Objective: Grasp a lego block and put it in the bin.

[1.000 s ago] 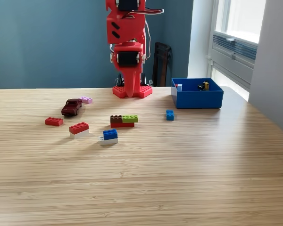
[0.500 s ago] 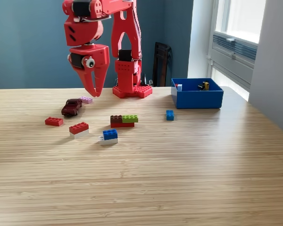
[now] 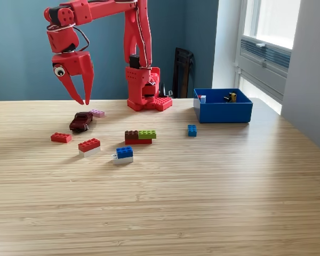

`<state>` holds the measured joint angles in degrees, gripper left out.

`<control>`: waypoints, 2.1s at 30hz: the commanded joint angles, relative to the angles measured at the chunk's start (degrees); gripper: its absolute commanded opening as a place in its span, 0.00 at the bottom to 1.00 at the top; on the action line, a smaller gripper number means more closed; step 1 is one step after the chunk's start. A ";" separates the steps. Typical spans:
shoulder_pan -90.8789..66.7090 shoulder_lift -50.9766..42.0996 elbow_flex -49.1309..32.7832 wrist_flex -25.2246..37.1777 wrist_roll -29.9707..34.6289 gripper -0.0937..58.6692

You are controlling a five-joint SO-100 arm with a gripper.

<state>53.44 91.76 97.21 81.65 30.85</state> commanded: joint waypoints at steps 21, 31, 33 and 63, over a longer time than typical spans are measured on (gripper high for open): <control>0.79 5.45 9.40 -8.61 -3.25 0.55; -0.35 5.71 14.59 -10.90 -2.99 0.49; 0.18 5.80 16.17 -11.87 -3.16 0.48; -10.90 5.80 -3.60 0.26 -1.14 0.00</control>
<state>47.46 94.22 104.77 76.90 28.83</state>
